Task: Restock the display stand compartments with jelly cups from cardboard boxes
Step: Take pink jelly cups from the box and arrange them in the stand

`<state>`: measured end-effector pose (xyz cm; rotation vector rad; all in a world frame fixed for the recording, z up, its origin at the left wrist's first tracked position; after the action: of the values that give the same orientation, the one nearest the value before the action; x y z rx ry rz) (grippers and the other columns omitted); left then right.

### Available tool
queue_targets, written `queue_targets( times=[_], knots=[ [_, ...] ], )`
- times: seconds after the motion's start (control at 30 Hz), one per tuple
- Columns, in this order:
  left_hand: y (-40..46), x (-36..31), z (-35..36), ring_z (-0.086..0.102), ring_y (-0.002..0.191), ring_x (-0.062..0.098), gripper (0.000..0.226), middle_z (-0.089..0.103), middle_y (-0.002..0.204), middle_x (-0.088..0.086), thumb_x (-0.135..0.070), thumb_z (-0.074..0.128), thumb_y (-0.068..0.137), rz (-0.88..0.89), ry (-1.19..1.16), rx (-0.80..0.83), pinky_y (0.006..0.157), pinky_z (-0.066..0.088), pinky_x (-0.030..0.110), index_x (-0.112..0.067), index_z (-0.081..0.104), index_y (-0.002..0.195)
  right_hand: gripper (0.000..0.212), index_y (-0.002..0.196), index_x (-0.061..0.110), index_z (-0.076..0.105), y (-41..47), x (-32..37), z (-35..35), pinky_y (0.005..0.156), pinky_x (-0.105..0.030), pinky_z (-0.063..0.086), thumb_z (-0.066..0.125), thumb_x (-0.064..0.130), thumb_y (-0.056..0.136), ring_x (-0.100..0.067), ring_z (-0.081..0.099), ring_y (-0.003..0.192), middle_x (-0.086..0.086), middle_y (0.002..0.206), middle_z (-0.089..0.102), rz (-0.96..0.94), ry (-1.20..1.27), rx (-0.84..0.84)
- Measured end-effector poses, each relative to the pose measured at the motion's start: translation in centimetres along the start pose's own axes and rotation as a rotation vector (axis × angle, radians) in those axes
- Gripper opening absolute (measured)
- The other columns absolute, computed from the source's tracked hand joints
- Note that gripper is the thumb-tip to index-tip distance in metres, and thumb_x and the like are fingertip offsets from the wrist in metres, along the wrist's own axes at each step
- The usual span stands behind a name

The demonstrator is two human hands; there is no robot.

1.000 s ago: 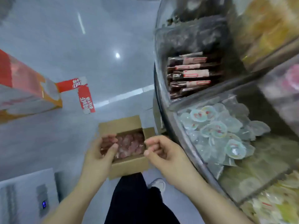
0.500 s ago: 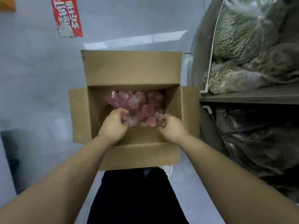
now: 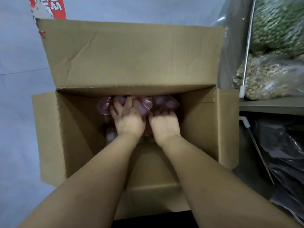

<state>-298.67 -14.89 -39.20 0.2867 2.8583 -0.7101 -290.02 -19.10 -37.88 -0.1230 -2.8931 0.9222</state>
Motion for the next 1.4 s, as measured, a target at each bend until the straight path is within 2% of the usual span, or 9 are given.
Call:
queue_targets(
  times=[0.17, 0.3, 0.43, 0.63, 0.77, 0.87, 1.07, 1.2, 1.4],
  knots=[
    [-2.7, 1.0, -4.1, 0.036, 0.126, 0.029, 0.04, 0.055, 0.12, 0.005, -0.03, 0.071, 0.069, 0.015, -0.318, -0.003, 0.105, 0.02, 0.042, -0.015, 0.054, 0.102, 0.05, 0.112, 0.015, 0.046, -3.3, -0.4, -2.5, 0.088, -0.037, 0.031, 0.067, 0.03, 0.068, -0.03, 0.043, 0.111, -0.009, 0.112, 0.058, 0.209, 0.336, -0.119],
    [-8.9, 0.4, -12.4, 0.058, 0.085, 0.017, 0.035, 0.058, 0.088, -0.007, -0.02, 0.072, 0.068, -0.03, -0.699, 0.057, 0.07, 0.042, 0.026, -0.023, 0.046, 0.091, 0.046, 0.099, 0.018, 0.039, -9.7, -0.2, -8.4, 0.068, -0.025, 0.032, 0.072, 0.021, 0.066, -0.026, 0.053, 0.094, -0.005, 0.1, 0.054, 0.426, 1.004, -0.138],
    [-15.1, -1.7, -23.4, 0.056, 0.087, 0.0, 0.038, 0.054, 0.1, -0.006, -0.021, 0.078, 0.069, 0.071, -0.796, 0.063, 0.071, 0.047, 0.018, -0.03, 0.054, 0.098, 0.045, 0.103, 0.02, 0.051, -18.2, 0.5, -18.4, 0.086, -0.033, 0.047, 0.073, 0.009, 0.066, -0.022, 0.055, 0.096, -0.004, 0.104, 0.05, 0.492, 1.319, -0.257],
    [-21.4, -9.0, -42.9, 0.058, 0.092, -0.004, 0.046, 0.054, 0.103, -0.024, -0.053, 0.066, 0.065, 0.263, -0.803, 0.032, 0.077, 0.047, 0.016, -0.054, 0.037, 0.101, 0.066, 0.123, 0.031, 0.044, -32.5, -0.2, -37.5, 0.091, -0.023, 0.044, 0.07, 0.023, 0.063, -0.006, 0.054, 0.103, 0.006, 0.116, 0.054, 0.433, 1.383, -0.421],
    [-25.5, -15.3, -52.5, 0.053, 0.087, -0.006, 0.049, 0.051, 0.096, -0.031, -0.046, 0.071, 0.065, 0.481, -0.789, -0.091, 0.073, 0.041, 0.011, -0.048, 0.036, 0.099, 0.05, 0.103, 0.032, 0.045, -41.5, -1.7, -46.7, 0.072, -0.017, 0.046, 0.071, 0.019, 0.062, 0.0, 0.058, 0.083, 0.017, 0.096, 0.058, 0.404, 1.37, -0.605],
    [-28.8, -20.7, -57.5, 0.052, 0.099, -0.003, 0.055, 0.053, 0.106, -0.021, -0.03, 0.077, 0.068, 0.733, -0.793, -0.118, 0.083, 0.038, 0.011, -0.047, 0.047, 0.111, 0.047, 0.102, 0.04, 0.049, -47.8, -3.2, -51.5, 0.076, -0.01, 0.044, 0.064, 0.021, 0.062, 0.004, 0.057, 0.09, 0.023, 0.097, 0.058, 0.389, 1.35, -0.802],
    [-35.3, -30.8, -61.1, 0.05, 0.106, -0.001, 0.065, 0.049, 0.109, -0.005, -0.01, 0.076, 0.073, 1.147, -0.738, -0.03, 0.091, 0.039, 0.013, -0.024, 0.049, 0.13, 0.053, 0.117, 0.037, 0.051, -58.3, -8.0, -54.5, 0.088, -0.001, 0.032, 0.068, 0.013, 0.072, 0.007, 0.05, 0.108, 0.016, 0.112, 0.054, 0.45, 1.221, -1.165],
    [-38.9, -36.3, -60.7, 0.053, 0.11, 0.001, 0.086, 0.054, 0.113, -0.018, -0.008, 0.075, 0.067, 1.177, -0.79, 0.14, 0.092, 0.042, 0.017, -0.036, 0.031, 0.135, 0.069, 0.123, 0.041, 0.04, -62.9, -11.6, -54.3, 0.096, -0.008, 0.034, 0.07, 0.007, 0.071, 0.005, 0.048, 0.116, 0.017, 0.123, 0.051, 0.486, 1.242, -1.235],
    [-42.8, -42.4, -60.5, 0.056, 0.11, 0.003, 0.063, 0.055, 0.117, -0.023, -0.021, 0.065, 0.065, 1.274, -0.835, 0.242, 0.091, 0.045, 0.021, -0.038, 0.043, 0.122, 0.077, 0.128, 0.031, 0.036, -67.9, -16.0, -55.0, 0.081, 0.001, 0.036, 0.065, -0.003, 0.066, 0.014, 0.049, 0.105, 0.022, 0.116, 0.049, 0.474, 1.202, -1.356]
  ],
)
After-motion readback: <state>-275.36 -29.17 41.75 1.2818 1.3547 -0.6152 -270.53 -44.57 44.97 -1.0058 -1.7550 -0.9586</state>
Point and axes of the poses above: each hand's wrist, its own y-axis towards the middle knuckle, its own z-axis out of the palm, x = y × z, the point moved 2 cm from there along y, towards the middle knuckle
